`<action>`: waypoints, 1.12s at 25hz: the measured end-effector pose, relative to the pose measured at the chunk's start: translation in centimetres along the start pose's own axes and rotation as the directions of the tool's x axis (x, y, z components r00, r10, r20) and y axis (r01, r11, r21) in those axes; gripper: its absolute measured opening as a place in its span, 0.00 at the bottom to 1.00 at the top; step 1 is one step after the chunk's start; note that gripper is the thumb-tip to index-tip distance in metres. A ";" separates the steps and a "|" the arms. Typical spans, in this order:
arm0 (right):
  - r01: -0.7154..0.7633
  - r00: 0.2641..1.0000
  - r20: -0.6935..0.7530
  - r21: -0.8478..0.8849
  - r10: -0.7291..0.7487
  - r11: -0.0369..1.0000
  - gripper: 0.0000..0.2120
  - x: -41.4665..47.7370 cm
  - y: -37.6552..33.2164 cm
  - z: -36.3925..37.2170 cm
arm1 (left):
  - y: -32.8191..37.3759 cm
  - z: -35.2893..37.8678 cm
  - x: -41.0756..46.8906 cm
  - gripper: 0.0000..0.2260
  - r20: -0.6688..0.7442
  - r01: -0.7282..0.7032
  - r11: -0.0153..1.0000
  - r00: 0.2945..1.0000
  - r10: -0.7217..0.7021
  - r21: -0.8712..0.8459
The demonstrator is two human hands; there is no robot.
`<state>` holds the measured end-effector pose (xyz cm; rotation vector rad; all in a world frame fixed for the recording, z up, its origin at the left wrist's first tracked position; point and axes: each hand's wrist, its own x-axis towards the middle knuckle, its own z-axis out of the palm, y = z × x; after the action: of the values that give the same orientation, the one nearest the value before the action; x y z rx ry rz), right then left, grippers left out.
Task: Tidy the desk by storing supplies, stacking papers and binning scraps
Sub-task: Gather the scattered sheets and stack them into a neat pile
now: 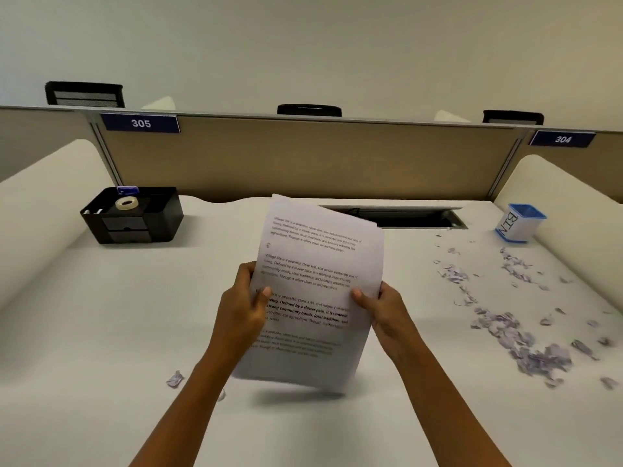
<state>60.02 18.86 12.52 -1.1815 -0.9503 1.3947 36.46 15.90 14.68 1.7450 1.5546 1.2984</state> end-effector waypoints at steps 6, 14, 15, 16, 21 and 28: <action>0.342 0.922 -0.125 -0.178 -0.366 0.923 0.13 -2.0 -2.7 1.1 | 0.6 1.0 -0.6 0.13 -0.244 -0.011 0.978 0.969 -0.040 -0.208; 0.477 0.862 -0.068 -0.227 -0.503 0.849 0.13 -3.5 -2.1 1.4 | 1.5 1.4 -1.5 0.12 -0.320 -0.079 0.958 0.947 -0.014 -0.275; 0.470 0.868 -0.061 -0.219 -0.492 0.855 0.15 -3.6 -2.0 1.3 | 1.7 1.4 -1.7 0.14 -0.311 -0.083 0.944 0.950 -0.022 -0.320; 0.460 0.876 -0.056 -0.207 -0.480 0.864 0.16 -3.7 -1.9 1.1 | 1.9 1.5 -1.9 0.16 -0.296 -0.081 0.925 0.955 -0.035 -0.371; 0.418 0.893 -0.089 -0.199 -0.441 0.886 0.06 -3.9 -0.2 1.3 | 1.3 1.9 -2.0 0.11 -0.246 -0.022 0.905 0.965 -0.092 -0.425; 0.459 0.869 -0.078 -0.241 -0.488 0.855 0.04 -4.1 -0.3 1.0 | 1.7 1.5 -1.8 0.07 -0.303 -0.066 0.870 0.948 -0.098 -0.489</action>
<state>59.09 14.89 13.71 -1.0852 -1.2194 0.8175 38.74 14.16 14.81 1.2372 1.2274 1.8486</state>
